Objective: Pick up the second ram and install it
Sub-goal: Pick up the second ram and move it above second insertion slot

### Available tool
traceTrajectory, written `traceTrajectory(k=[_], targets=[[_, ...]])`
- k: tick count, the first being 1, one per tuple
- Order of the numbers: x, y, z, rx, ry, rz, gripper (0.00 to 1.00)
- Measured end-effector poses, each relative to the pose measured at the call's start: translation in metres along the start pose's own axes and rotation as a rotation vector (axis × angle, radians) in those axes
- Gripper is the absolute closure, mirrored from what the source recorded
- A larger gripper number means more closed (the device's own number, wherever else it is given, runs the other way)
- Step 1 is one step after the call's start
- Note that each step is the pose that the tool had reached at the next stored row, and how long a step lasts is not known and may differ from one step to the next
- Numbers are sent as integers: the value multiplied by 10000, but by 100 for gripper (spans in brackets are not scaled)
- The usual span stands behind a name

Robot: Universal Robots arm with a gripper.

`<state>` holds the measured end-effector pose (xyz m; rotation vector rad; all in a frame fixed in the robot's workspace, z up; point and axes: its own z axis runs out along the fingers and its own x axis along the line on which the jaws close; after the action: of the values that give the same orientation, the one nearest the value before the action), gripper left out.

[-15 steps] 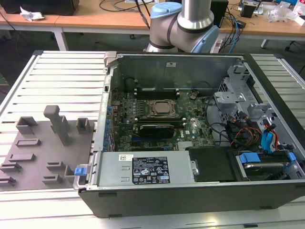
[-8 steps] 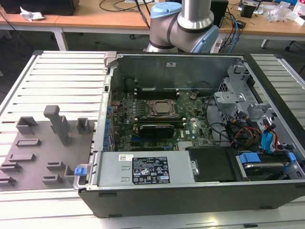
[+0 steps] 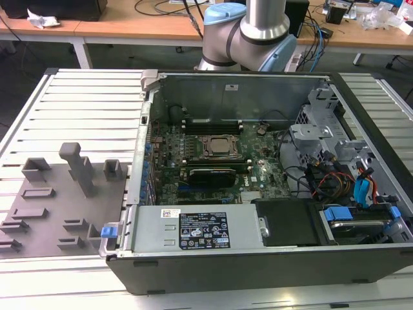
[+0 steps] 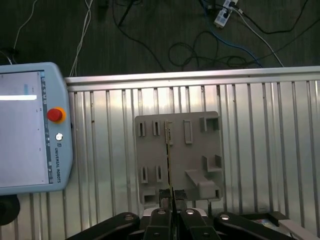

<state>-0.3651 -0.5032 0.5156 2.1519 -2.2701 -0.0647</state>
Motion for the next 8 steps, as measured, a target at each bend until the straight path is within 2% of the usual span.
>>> traceTrajectory(k=[5, 8], targets=[[-10, -21, 8, -3, -2, -1, 87], [-95, -177, 15, -26, -1, 0, 87]])
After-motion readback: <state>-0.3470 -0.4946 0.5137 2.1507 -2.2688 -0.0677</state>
